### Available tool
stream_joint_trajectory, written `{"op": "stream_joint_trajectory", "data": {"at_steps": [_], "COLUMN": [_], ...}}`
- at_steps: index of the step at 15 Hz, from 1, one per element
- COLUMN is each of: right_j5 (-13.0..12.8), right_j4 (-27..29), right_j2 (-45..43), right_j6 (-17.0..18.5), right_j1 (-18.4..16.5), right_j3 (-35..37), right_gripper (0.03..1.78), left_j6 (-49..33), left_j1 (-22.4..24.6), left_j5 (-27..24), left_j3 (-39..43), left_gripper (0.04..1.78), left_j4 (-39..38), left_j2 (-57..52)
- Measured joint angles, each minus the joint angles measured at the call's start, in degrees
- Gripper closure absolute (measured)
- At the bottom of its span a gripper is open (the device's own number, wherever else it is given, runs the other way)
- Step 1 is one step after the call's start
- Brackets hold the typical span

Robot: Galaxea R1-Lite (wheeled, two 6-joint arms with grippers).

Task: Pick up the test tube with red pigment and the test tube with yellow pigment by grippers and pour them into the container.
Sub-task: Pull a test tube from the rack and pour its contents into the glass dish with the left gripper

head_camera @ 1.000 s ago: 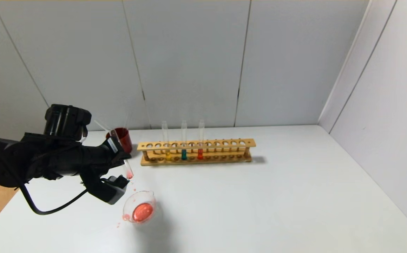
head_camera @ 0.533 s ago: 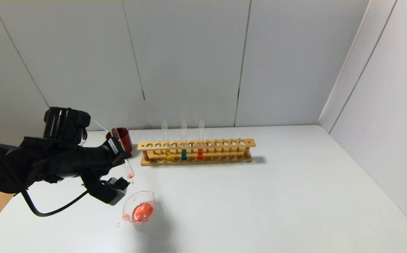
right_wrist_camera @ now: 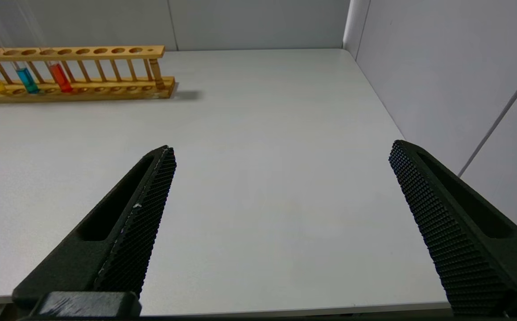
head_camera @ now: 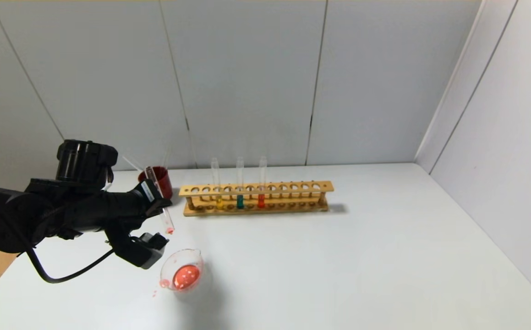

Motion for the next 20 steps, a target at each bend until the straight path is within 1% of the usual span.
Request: {"op": "stream_joint_trajectory", "data": {"at_steps": [20], "right_j5": [0.00], "right_j4": [0.00], "right_j2": [0.00], "right_j6": [-0.02], "right_j1": [0.00], "right_j3": [0.00], "right_gripper": [0.06], "left_j6": [1.60], "left_j1": [0.00], "left_j5": [0.00], "left_j3": [-0.10], "left_gripper": [1.52], "left_j4": [0.00], "left_j2": [-0.16]}}
